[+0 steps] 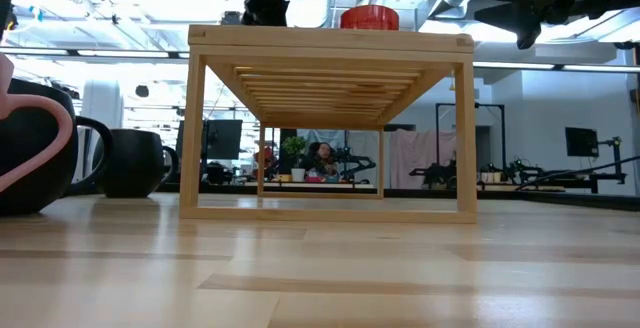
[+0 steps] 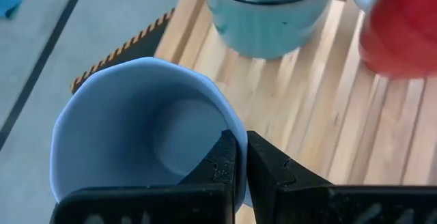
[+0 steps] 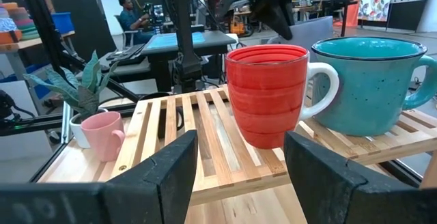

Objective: Place coffee mugs
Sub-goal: Put the light blue mug on the shelf

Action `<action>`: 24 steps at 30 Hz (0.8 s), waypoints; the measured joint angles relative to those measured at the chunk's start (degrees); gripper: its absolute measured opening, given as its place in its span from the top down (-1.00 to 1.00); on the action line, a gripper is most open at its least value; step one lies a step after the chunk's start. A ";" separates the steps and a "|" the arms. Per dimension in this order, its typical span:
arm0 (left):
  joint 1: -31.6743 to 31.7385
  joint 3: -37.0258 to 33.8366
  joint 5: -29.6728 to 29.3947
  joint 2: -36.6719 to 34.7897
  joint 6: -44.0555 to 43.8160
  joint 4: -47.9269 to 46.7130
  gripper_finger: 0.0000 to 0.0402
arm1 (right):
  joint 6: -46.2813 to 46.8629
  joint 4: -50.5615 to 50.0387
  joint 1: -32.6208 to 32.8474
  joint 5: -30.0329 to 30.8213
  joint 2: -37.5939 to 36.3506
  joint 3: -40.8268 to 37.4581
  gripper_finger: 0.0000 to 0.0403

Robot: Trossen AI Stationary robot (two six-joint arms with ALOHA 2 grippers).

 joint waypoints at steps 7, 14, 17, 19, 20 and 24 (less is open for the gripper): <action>1.18 -0.02 0.43 0.00 0.74 1.00 1.00 | 0.00 0.00 -0.01 0.00 0.01 0.00 -0.21; 2.36 -0.05 0.21 0.02 0.26 1.09 0.99 | -0.02 0.00 0.00 0.00 0.01 0.00 -0.21; 2.50 -1.29 0.27 0.30 0.31 1.89 0.99 | -0.04 0.00 -0.01 0.00 0.00 0.00 -0.21; 2.48 -1.99 0.31 0.61 0.55 2.32 0.99 | -0.07 0.00 0.00 0.00 0.00 0.00 -0.21; 2.45 -2.16 0.13 0.74 0.53 2.25 0.99 | -0.07 0.00 0.00 0.01 -0.02 0.00 -0.21; 2.49 -2.36 0.22 2.05 0.73 2.58 0.99 | -0.13 -0.04 0.04 0.02 -0.02 0.00 -0.21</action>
